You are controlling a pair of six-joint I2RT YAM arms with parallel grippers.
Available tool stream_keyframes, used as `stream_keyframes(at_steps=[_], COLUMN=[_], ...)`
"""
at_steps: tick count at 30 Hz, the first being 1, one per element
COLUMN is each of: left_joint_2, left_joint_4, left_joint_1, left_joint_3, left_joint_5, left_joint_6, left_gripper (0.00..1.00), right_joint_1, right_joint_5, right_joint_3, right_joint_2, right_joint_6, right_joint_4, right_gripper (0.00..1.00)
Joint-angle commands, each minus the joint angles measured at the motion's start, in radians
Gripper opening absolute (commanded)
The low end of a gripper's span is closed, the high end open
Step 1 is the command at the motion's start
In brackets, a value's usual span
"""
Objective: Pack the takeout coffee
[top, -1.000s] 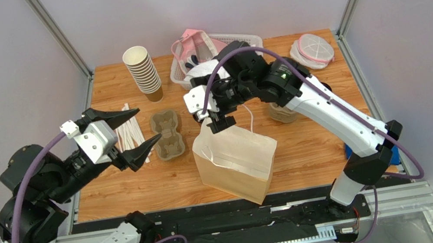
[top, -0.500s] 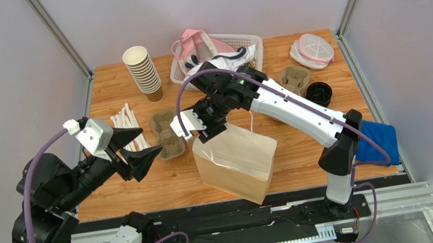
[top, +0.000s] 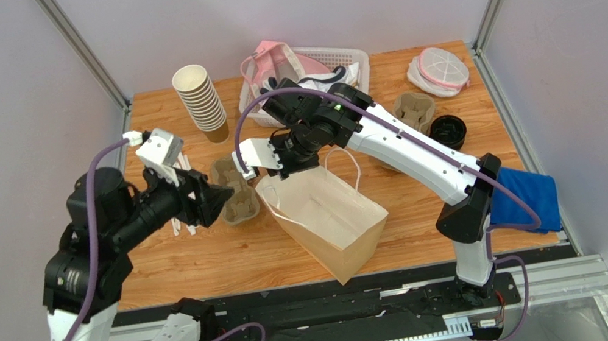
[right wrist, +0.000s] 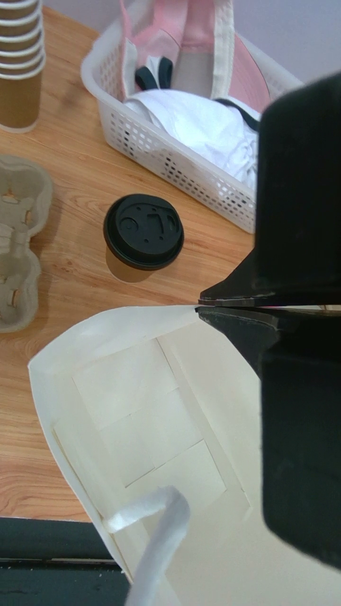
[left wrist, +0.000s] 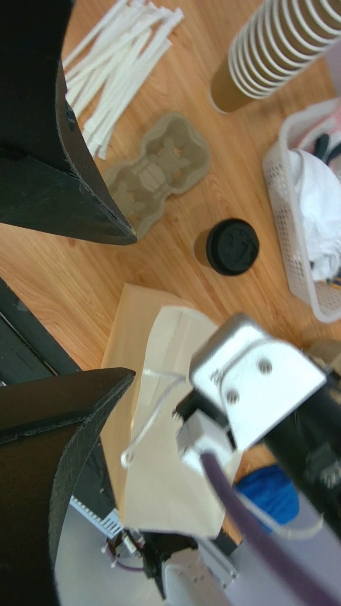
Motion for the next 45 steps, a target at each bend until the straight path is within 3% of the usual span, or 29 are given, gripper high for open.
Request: stream_keyframes(at_steps=[1, 5, 8, 11, 12, 19, 25, 32, 45], left_joint_2=[0.103, 0.241, 0.374, 0.517, 0.547, 0.736, 0.841, 0.862, 1.042], left_joint_4=[-0.062, -0.119, -0.177, -0.202, -0.208, -0.124, -0.112, 0.114, 0.212], left_joint_1=[0.134, 0.335, 0.355, 0.380, 0.392, 0.441, 0.441, 0.407, 0.404], left_joint_3=[0.074, 0.118, 0.158, 0.178, 0.186, 0.220, 0.209, 0.050, 0.100], left_joint_5=[0.049, 0.274, 0.264, 0.203, 0.218, 0.262, 0.291, 0.241, 0.218], left_joint_6=[0.023, 0.173, 0.370, 0.467, 0.495, 0.662, 0.885, 1.066, 1.132], left_gripper=[0.73, 0.73, 0.78, 0.79, 0.91, 0.92, 0.88, 0.77, 0.65], right_joint_1=[-0.030, -0.071, -0.104, -0.140, -0.153, -0.208, -0.208, -0.208, -0.208], right_joint_5=[0.045, 0.066, 0.066, 0.063, 0.065, 0.048, 0.027, -0.021, -0.044], right_joint_3=[-0.019, -0.025, -0.025, -0.039, -0.048, -0.123, -0.117, -0.100, -0.111], right_joint_2=[-0.080, -0.098, -0.112, -0.123, -0.126, -0.166, -0.164, -0.155, -0.167], right_joint_6=[0.203, 0.350, 0.450, 0.508, 0.527, 0.553, 0.544, 0.528, 0.522], right_joint_4=[-0.124, -0.132, -0.128, -0.124, -0.116, -0.089, -0.093, -0.118, -0.138], right_gripper=[0.00, 0.00, 0.00, 0.00, 0.00, 0.00, 0.00, 0.00, 0.00])
